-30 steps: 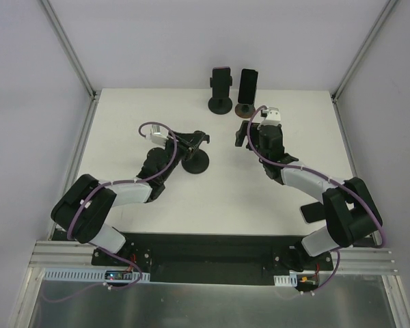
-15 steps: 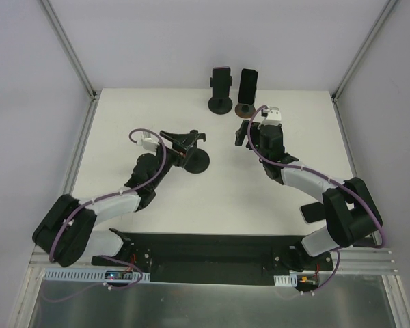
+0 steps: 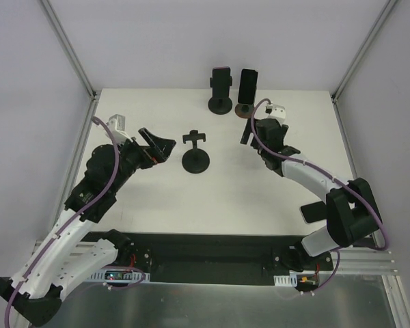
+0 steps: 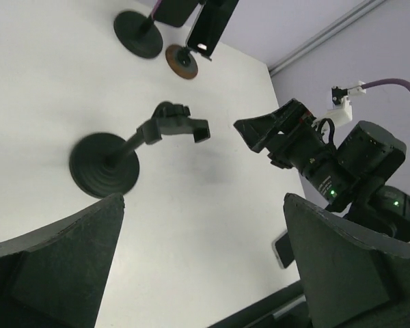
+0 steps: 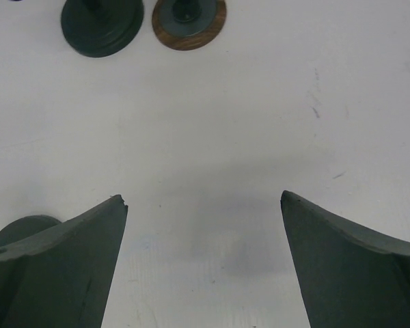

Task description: Place the phone on the phone stand

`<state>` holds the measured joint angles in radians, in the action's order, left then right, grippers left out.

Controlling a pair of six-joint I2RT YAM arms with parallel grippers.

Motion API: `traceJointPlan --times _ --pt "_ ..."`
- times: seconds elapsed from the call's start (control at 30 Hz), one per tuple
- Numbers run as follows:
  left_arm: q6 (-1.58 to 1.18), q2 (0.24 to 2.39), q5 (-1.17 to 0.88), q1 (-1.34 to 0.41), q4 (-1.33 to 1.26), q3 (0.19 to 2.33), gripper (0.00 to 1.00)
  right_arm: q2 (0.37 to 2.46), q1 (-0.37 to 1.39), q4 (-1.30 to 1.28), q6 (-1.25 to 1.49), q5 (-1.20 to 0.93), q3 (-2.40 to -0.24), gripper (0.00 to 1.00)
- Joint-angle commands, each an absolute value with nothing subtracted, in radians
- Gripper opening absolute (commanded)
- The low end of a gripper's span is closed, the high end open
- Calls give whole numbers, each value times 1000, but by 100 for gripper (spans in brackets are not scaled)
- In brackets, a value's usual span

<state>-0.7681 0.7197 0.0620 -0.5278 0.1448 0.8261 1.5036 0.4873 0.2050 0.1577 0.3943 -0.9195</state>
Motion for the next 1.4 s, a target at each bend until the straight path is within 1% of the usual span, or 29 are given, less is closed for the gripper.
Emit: traceJointPlan --times 0.0,0.07,0.1,0.13,0.2,0.23,0.3,0.33,0.4,0.47,0.5,0.53,0.6,0.63,0.7,0.73,0.83,0.9,0.97,1.03,1.17,1.37 --pt "-488 721 126 -518 344 988 99 1489 480 -101 184 574 -1070 96" --pt "-439 771 133 -517 328 1086 99 1473 479 -212 170 569 -1083 96" --pt "-401 794 121 -517 321 1116 99 1456 474 -239 201 560 -1053 96" --pt "-381 823 70 -515 298 1174 99 1430 463 -247 216 495 -1022 96" --pt "-345 917 2 -517 296 1260 99 1324 419 -241 267 393 -917 96" --pt "-341 949 -30 -517 296 1282 99 1243 382 -247 287 371 -888 96" --pt "-333 1023 -64 -515 296 1316 99 1165 341 -274 314 339 -833 96" --pt "-330 1038 -74 -515 296 1316 99 1096 295 -325 336 330 -803 96" --pt "-310 1065 -55 -511 296 1287 99 1043 246 -402 350 333 -793 96" --pt "-298 1059 -20 -505 295 1253 99 987 158 -498 353 327 -788 96" --pt "-299 1054 -32 -477 296 1221 99 973 128 -520 347 319 -785 96" --pt "-305 1048 -67 -457 296 1210 99 953 61 -550 341 298 -781 96" --pt "-284 1032 -101 -430 295 1206 99 945 2 -578 347 276 -776 96" --pt "-266 1031 -95 -428 295 1209 99 946 -90 -600 353 244 -773 96" --pt "-241 1016 -72 -430 295 1203 99 956 -173 -612 385 207 -750 96" --pt "-241 1006 -61 -430 295 1198 99 963 -267 -617 396 149 -736 96" --pt "-235 968 -41 -430 295 1184 99 962 -424 -605 402 101 -674 96" --pt "-235 957 -46 -430 293 1184 99 960 -454 -592 399 144 -647 96" --pt "-236 950 -51 -430 293 1184 99 963 -491 -588 410 143 -637 96" --pt "-242 951 -52 -430 288 1177 99 977 -497 -539 419 124 -618 96" --pt "-253 972 -78 -429 284 1172 99 1022 -500 -563 443 155 -637 96" --pt "-272 983 -123 -428 284 1175 99 1019 -502 -574 459 195 -614 96"
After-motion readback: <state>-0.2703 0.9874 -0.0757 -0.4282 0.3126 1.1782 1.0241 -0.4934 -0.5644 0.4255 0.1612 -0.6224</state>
